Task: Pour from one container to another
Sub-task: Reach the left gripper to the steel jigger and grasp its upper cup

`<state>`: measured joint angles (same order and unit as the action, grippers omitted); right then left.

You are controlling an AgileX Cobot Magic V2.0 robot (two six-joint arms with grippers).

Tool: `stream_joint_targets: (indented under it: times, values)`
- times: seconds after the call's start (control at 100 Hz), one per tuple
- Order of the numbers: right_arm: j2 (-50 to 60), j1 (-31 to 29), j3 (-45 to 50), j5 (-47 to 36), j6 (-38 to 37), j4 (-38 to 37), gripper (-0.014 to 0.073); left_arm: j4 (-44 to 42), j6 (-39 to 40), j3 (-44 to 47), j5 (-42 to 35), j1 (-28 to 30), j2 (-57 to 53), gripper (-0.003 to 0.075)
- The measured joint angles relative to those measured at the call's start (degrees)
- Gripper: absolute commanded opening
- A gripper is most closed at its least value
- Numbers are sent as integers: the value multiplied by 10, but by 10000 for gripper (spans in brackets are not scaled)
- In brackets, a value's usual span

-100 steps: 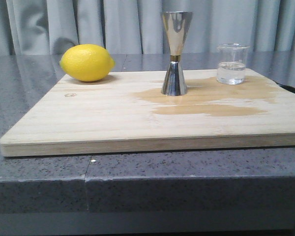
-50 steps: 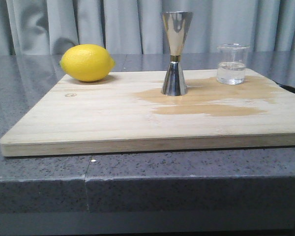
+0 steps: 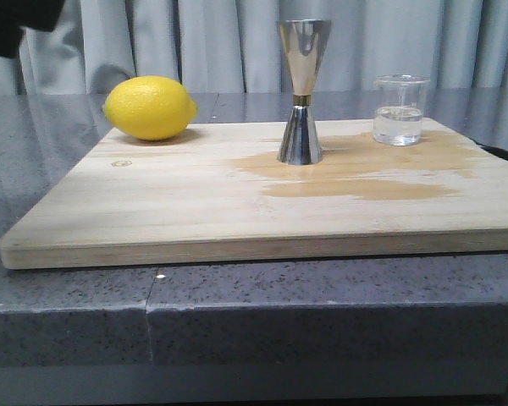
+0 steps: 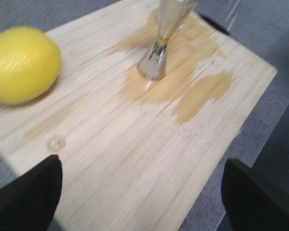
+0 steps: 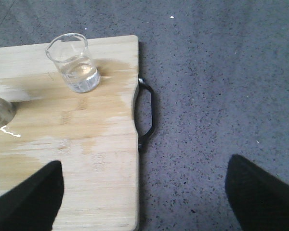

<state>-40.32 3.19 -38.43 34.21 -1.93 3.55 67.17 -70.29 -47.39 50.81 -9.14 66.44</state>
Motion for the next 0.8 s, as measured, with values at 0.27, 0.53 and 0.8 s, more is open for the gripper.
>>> stream_joint_targets:
  times: [0.27,0.53,0.8]
  values:
    - [-1,0,0,-10,0,0,613,215,-284,-1,2,-72,128,618]
    - [-1,0,0,-12,0,0,613,332,-465,-19,-1,-137,223,618]
    - [-1,0,0,-19,0,0,613,341,-489,-124,-1,-168,314,618]
